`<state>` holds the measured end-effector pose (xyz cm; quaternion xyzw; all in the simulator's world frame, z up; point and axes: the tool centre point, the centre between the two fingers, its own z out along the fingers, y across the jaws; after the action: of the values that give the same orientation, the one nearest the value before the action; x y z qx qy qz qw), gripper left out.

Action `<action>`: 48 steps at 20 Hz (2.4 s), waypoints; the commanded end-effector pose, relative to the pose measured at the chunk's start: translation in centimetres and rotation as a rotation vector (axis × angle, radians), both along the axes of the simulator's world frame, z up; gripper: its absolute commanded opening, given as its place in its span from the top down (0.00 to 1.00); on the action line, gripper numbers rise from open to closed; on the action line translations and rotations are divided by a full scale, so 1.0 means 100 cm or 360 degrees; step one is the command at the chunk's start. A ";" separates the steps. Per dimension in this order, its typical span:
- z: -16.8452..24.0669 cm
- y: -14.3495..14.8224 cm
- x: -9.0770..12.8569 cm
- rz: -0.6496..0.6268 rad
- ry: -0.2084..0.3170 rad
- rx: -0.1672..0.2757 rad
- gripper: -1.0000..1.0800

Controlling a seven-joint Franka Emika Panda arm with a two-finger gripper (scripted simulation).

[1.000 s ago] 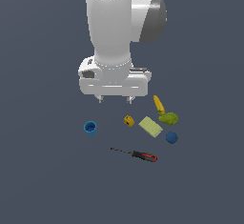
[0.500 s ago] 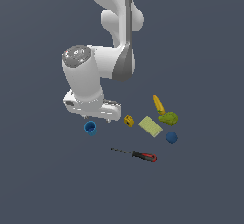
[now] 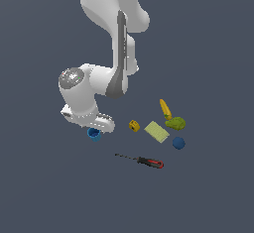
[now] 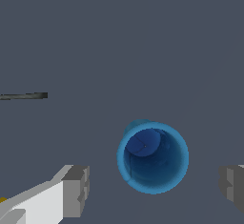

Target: Pick up a designated object from a clutter of objects.

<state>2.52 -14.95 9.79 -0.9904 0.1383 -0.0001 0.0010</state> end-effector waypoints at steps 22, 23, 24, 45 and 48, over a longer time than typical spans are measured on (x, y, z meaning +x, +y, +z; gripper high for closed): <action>-0.058 -0.005 -0.002 -0.0015 0.0001 -0.0003 0.04; -0.058 -0.005 -0.002 -0.0015 0.0001 -0.0003 1.00; -0.058 -0.005 -0.002 -0.0015 0.0001 -0.0003 1.00; -0.024 0.021 -0.005 -0.0015 0.0000 -0.0003 1.00; -0.005 0.035 -0.007 -0.0015 0.0000 -0.0003 1.00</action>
<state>1.83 -12.18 8.22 -0.9897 0.1433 0.0007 0.0000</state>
